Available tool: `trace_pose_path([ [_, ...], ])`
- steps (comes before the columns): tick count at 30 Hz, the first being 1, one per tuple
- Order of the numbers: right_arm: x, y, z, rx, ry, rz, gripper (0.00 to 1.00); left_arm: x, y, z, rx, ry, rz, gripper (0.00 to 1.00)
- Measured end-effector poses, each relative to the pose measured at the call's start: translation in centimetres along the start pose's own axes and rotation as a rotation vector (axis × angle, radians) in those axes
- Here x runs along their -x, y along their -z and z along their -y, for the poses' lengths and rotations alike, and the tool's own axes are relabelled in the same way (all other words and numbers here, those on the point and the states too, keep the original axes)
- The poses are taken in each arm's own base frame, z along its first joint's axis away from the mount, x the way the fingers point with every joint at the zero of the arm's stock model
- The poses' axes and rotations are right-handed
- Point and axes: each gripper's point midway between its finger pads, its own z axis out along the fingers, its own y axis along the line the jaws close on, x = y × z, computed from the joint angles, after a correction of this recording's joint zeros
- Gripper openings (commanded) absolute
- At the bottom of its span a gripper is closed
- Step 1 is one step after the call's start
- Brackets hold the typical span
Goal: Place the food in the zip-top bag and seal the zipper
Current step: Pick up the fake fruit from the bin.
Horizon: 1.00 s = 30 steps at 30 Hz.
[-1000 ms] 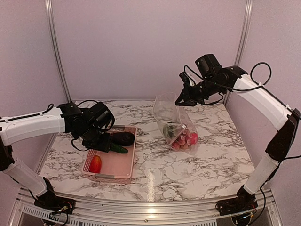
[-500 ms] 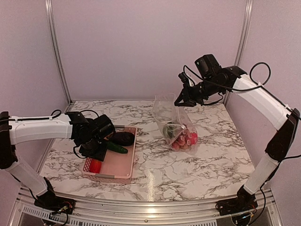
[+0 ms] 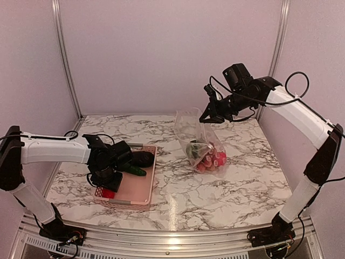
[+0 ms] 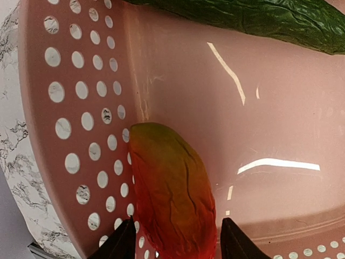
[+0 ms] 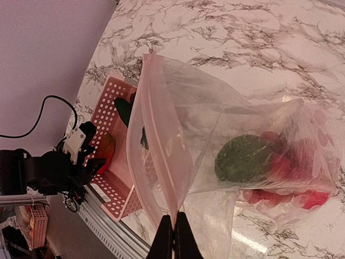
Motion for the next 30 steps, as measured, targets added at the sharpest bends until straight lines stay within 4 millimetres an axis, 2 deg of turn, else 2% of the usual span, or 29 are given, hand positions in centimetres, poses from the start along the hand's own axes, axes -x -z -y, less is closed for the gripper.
trace_pose_path([
  [11,-0.2,-0.4,0.3,-0.002,-0.006,-0.005,0.0,-0.6,-1.0,0.2,0.01,-0.013,-0.021,0.55],
  [21,-0.6,-0.8,0.6,-0.005,-0.013,-0.011,0.0,-1.0,-2.1,1.6,0.002,-0.048,-0.045,0.56],
  [30,-0.7,-1.0,0.8,-0.006,-0.014,-0.013,0.0,0.0,-2.2,3.2,-0.009,-0.099,-0.025,0.44],
])
